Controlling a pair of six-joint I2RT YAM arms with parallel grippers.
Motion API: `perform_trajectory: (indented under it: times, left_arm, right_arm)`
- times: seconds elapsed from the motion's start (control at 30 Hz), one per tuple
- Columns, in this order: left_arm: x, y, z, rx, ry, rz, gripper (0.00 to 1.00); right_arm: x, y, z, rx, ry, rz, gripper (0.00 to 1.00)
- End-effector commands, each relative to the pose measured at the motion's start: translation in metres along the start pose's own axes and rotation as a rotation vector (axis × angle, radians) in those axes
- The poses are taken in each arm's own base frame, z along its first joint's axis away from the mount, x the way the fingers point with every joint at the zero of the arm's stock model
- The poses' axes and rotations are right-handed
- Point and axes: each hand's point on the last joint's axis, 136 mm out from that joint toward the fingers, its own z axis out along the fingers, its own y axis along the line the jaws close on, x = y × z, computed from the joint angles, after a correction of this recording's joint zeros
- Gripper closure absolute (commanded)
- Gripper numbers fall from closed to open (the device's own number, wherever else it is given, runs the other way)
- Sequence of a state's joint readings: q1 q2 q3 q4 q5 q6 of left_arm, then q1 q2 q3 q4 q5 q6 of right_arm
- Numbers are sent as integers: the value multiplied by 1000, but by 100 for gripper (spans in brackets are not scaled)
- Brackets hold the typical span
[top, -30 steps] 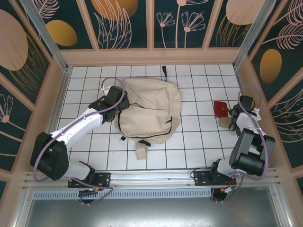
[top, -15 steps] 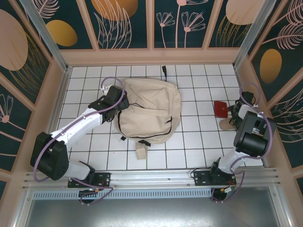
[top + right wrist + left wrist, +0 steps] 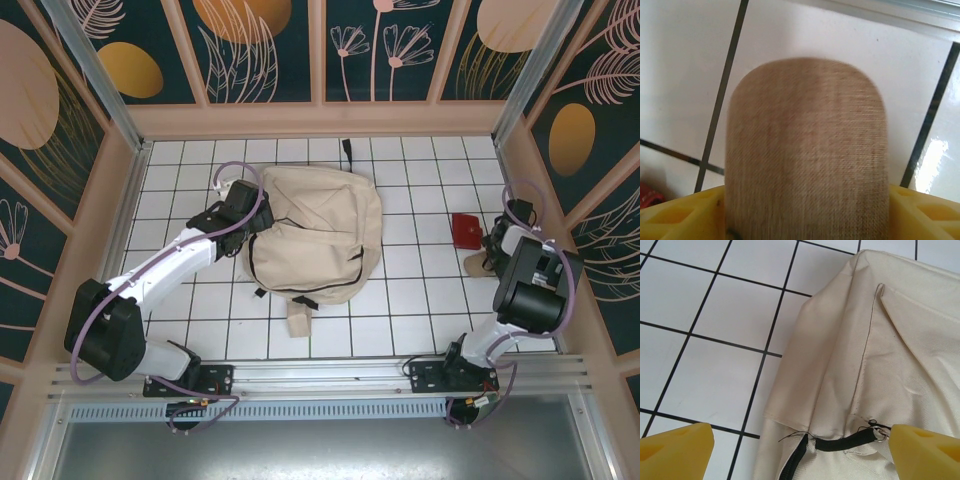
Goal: Pack the student bag
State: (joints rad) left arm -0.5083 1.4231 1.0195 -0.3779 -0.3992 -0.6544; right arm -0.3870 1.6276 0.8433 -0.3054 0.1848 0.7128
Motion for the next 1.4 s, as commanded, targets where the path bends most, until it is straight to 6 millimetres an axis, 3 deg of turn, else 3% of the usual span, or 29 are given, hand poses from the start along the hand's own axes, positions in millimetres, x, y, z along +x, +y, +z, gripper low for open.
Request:
perform_trajectory:
  times: [0.0, 0.13, 0.3, 0.4, 0.47, 0.6, 0.77, 0.87, 1.17, 1.27, 1.37]
  left_arm:
    - [-10, -7, 0, 23, -8, -7, 9]
    - [-8, -9, 0, 37, 0, -8, 9]
    - [-5, -12, 2, 49, 10, -10, 9]
    - [-5, -13, 2, 53, 15, -13, 9]
    - [-3, -12, 2, 52, 18, -13, 9]
    - [-3, -10, -1, 48, 15, -12, 9]
    - [-4, -6, -4, 44, 8, -12, 9]
    - [-2, -7, -3, 48, 10, -13, 9]
    - [3, -8, 1, 54, 23, -9, 9]
    - [2, -8, 0, 55, 20, -5, 9]
    - [2, -7, -1, 55, 16, -7, 9]
  right_arm:
    - [13, 3, -15, -22, 5, -70, 27]
    - [46, 32, -40, -103, 11, -193, 27]
    - [110, 82, -71, -231, 47, -405, 27]
    - [145, 101, -75, -291, 111, -508, 29]
    - [158, 107, -73, -294, 137, -556, 30]
    - [147, 105, -70, -229, 89, -551, 25]
    - [115, 125, -100, -275, -33, -602, 12]
    - [100, 130, -104, -288, -54, -644, 7]
    - [44, 137, -79, -372, -67, -579, 1]
    - [40, 146, -66, -415, -6, -582, 1]
    - [50, 150, -55, -439, 42, -604, 1]
